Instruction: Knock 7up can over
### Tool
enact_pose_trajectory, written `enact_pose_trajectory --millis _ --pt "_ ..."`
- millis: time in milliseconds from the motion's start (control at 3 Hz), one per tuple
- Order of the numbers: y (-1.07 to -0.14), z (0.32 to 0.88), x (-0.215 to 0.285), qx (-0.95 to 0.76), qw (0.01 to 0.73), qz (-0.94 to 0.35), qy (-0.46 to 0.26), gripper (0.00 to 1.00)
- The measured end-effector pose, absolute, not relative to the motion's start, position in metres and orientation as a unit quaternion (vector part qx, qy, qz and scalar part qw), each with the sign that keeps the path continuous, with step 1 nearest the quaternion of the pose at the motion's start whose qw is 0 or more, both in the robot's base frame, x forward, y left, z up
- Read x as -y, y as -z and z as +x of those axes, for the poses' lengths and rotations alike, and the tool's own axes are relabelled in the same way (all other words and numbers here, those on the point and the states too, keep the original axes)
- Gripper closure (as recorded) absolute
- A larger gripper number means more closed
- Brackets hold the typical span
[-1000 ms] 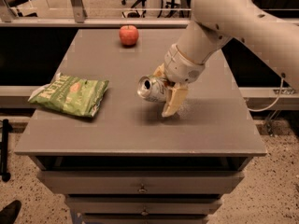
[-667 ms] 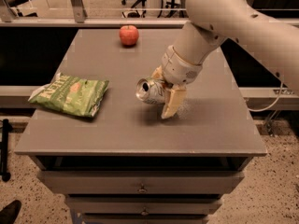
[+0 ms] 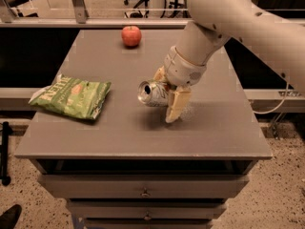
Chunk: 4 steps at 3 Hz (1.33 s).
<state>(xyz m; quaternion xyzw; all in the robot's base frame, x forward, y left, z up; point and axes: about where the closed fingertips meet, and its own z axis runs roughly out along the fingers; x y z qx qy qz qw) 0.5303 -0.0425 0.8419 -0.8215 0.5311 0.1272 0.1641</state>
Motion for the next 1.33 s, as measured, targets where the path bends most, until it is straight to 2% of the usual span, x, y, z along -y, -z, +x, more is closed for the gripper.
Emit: enact_pose_trajectory --millis 333,1000,1333 --pt "-0.847 0.527 0.044 -0.531 0.163 -0.822 -0.125 0.0" --pt "-0.849 0.527 0.051 -0.538 0.165 -0.817 -0.129 0.0" --pt "-0.854 0.537 0.07 -0.57 0.187 -0.785 -0.155 0.0"
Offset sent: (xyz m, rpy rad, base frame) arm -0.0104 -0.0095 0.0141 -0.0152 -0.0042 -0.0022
